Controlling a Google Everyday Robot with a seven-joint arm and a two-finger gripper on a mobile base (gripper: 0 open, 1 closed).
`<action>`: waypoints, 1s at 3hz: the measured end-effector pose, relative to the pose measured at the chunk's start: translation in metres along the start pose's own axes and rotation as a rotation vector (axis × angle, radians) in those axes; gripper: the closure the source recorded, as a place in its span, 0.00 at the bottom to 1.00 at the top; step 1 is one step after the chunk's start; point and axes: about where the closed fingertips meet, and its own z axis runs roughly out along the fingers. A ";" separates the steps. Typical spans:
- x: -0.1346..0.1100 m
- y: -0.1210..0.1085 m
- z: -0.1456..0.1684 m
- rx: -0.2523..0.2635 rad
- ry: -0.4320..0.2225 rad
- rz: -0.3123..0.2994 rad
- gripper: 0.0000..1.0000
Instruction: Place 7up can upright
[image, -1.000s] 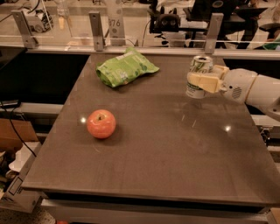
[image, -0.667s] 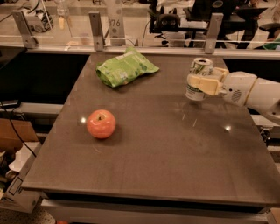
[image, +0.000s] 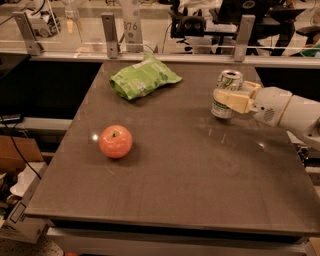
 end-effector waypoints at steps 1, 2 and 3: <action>-0.005 -0.001 -0.002 0.009 0.006 -0.004 0.36; -0.005 -0.002 0.000 0.013 0.006 0.007 0.12; -0.005 -0.004 0.002 0.017 0.006 0.020 0.00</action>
Offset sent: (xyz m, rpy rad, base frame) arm -0.0021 -0.0005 -0.0040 0.0020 -0.0064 0.0072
